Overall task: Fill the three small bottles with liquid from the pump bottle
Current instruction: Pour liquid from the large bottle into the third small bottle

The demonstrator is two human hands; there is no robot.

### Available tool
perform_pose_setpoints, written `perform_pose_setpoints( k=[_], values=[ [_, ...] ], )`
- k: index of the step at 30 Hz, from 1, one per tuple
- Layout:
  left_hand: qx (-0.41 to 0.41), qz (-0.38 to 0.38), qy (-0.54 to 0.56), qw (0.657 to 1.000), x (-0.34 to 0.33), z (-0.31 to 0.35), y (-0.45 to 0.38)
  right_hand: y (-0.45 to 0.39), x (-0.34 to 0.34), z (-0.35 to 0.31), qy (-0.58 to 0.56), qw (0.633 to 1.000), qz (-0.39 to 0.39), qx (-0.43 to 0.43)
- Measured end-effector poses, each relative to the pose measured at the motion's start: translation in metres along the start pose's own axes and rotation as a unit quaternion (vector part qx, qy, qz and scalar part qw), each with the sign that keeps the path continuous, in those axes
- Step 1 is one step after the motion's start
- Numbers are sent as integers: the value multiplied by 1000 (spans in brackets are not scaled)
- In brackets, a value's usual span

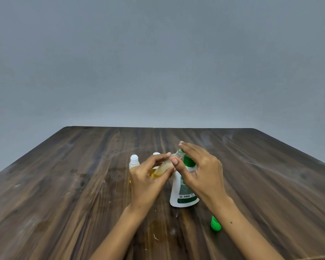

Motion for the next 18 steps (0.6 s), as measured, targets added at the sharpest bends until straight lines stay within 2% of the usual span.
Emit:
perform_pose_setpoints(
  k=[6, 11, 18],
  values=[
    [-9, 15, -5, 1000, 3, 6, -3, -7, 6, -6, -6, 1000, 5, 30],
    [-7, 6, -14, 1000, 2, 2, 0, 2, -1, 0, -14, 1000, 9, 4],
    [65, 15, 36, 997, 3, -1, -3, -8, 0, -2, -29, 998, -29, 38]
  ],
)
Point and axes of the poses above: each hand's wrist, its own y-axis away from the middle knuckle, its own x-axis out of the back of the hand, z = x × y, the point moved 9 cm from there along -y, towards the middle knuckle, and after that the axes turned 7 degrees about x, right-handed, at the moved point
